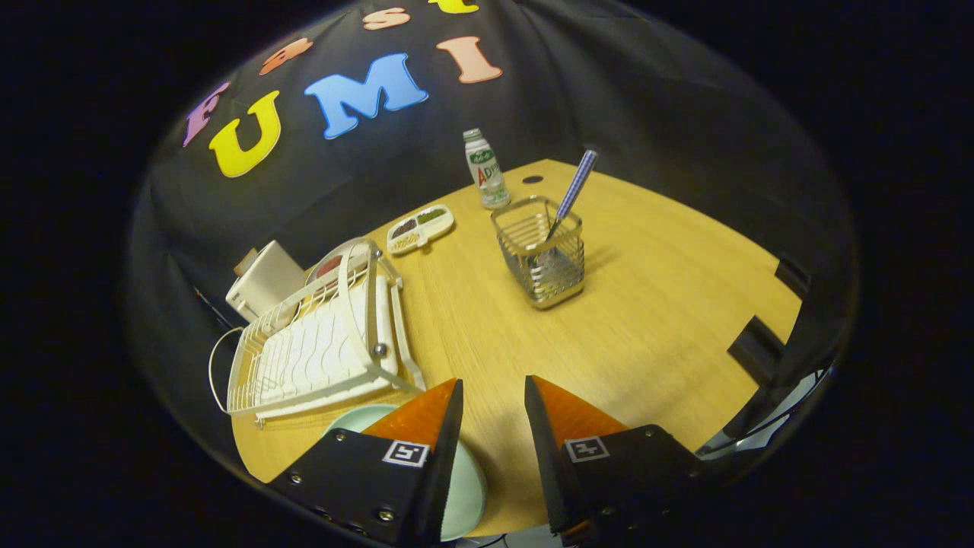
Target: Take the plate from the dish rack, then take the spoon from the basket and place it into the plate.
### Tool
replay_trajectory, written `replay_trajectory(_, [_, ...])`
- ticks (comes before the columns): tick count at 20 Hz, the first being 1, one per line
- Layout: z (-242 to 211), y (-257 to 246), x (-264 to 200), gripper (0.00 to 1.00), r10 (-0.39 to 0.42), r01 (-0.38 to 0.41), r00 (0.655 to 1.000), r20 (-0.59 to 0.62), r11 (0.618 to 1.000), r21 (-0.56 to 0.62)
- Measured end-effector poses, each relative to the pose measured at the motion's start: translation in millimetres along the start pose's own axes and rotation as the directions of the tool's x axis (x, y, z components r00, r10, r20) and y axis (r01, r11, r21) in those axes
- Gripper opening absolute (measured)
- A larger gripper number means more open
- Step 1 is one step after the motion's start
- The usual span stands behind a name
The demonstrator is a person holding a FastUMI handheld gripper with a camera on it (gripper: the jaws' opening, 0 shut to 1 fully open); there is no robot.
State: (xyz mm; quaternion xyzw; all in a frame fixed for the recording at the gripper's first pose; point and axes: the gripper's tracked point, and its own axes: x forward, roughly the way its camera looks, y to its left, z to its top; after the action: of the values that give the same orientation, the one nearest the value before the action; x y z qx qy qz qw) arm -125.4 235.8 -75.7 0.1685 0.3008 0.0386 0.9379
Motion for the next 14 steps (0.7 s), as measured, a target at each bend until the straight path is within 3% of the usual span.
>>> replay_trajectory(7, [102.0, -35.3, 32.0, 0.50, -0.134, 0.124, 0.978, 0.158, 0.990, 0.068])
replay_trajectory(14, [145.0, -72.5, 79.5, 0.50, -0.222, 0.186, 0.961, 0.164, 0.959, 0.212])
